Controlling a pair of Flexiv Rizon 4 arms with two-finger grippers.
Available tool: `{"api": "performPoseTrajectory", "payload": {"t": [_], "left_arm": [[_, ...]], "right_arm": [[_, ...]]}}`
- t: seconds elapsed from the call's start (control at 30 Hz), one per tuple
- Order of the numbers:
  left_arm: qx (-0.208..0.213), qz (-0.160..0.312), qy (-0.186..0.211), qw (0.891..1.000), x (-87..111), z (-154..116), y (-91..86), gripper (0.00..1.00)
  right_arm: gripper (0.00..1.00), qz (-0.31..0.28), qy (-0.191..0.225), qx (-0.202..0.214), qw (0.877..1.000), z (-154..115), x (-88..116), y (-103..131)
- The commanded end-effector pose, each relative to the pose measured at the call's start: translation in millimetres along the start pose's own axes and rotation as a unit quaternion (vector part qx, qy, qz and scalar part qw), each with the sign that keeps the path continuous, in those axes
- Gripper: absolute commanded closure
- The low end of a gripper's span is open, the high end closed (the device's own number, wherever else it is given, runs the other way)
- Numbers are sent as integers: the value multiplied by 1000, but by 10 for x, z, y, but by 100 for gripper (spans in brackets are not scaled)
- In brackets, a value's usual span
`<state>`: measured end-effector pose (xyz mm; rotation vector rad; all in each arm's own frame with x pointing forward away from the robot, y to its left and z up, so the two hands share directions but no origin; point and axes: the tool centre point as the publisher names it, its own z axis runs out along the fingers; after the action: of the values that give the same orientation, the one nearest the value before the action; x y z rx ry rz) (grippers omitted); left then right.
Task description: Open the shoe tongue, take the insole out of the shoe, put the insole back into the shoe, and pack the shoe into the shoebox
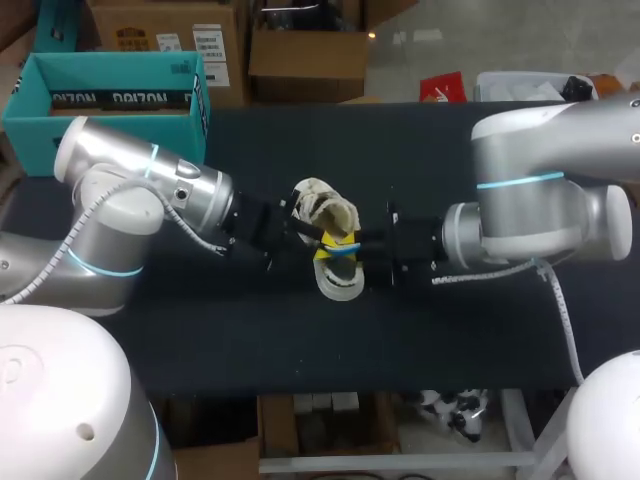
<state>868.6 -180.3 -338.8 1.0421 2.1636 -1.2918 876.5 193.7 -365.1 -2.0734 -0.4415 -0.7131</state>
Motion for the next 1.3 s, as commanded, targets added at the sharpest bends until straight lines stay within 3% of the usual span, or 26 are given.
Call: {"api": "performPoseTrajectory", "payload": {"t": [0.03, 0.07, 0.13, 0.17, 0.23, 0.3, 0.4, 0.43, 0.93, 1.07, 1.3], "left_arm": [[-5, 1, -2, 1000, 15, 33, -28, 100], [-7, -1, -2, 1000, 13, 34, -22, 100], [-8, -2, -2, 1000, 14, 31, -13, 100], [-9, -2, -2, 1000, 17, 28, -10, 100], [-10, -4, -3, 1000, 21, 20, -8, 100], [-11, -5, -3, 1000, 26, 15, -5, 100], [-12, -7, -4, 1000, 33, 13, -2, 100], [-11, -7, -4, 1000, 35, 13, -1, 100], [-10, -12, -6, 1000, 55, 19, 4, 100], [-10, -13, -5, 1000, 68, 15, 11, 100], [-11, -18, -5, 1000, 69, 20, 60, 100]], "right_arm": [[93, 3, 1, 1, 1000, -17, -21, 4], [63, 3, 2, 0, 1000, -34, -33, -11], [12, 3, 4, -6, 1000, -75, -56, -58], [5, 2, 5, -10, 1000, -102, -69, -90], [5, 0, 10, -19, 1000, -169, -98, -166], [15, -3, 12, -28, 1000, -227, -120, -238], [51, -5, 14, -39, 999, -280, -155, -337], [55, -5, 15, -41, 999, -296, -164, -357], [78, -5, 13, -36, 999, -242, -158, -321], [100, -5, 11, -34, 999, -218, -139, -305], [100, -10, 7, -35, 999, -189, -112, -305]]}}
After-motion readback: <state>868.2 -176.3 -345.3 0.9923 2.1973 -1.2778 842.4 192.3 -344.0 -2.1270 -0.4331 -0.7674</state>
